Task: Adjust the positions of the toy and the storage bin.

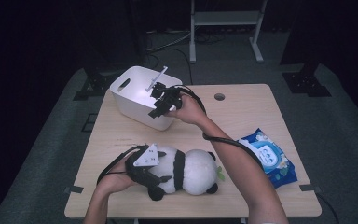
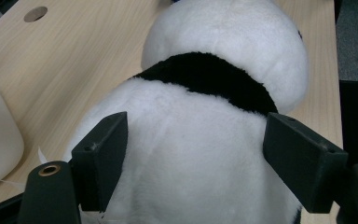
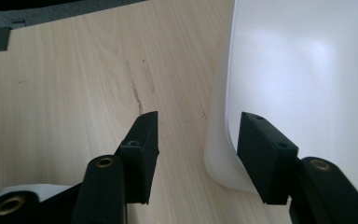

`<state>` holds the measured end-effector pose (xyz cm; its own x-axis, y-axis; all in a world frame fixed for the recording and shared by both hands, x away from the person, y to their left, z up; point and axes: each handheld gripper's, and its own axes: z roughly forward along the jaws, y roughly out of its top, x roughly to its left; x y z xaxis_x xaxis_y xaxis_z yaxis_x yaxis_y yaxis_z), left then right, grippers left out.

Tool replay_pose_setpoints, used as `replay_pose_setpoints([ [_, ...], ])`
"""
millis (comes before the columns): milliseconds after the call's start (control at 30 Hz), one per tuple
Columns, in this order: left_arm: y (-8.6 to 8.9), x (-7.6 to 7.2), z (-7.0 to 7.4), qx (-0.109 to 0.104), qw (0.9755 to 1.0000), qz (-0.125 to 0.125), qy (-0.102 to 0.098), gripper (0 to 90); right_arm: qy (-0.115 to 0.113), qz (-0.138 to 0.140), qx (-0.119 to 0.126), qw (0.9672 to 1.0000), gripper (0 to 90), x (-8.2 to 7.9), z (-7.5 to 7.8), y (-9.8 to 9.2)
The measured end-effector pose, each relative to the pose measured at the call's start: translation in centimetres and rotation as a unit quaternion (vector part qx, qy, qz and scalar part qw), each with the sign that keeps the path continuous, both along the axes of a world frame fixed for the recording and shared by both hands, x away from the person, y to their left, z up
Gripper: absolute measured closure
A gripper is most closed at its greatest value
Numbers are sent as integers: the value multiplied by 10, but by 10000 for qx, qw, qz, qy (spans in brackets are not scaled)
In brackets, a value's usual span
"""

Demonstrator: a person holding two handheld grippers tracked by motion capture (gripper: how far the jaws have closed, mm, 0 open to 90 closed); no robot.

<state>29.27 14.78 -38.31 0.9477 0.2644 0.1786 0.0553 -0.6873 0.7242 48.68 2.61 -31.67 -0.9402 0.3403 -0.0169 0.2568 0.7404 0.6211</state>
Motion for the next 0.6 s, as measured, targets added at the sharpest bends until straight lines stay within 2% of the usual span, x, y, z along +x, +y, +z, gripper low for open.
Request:
replay_pose_setpoints([
  [167,1,0,0,3,10000,-5,0,222,-49,-39,-120,9999,524,3,-7,2],
  [333,1,1,-1,-46,10000,-9,16,222,-180,-126,-123,9997,705,7,-7,0],
  [600,2,1,-1,-77,10000,10,31,221,-308,-22,-300,9991,813,7,-10,2],
])
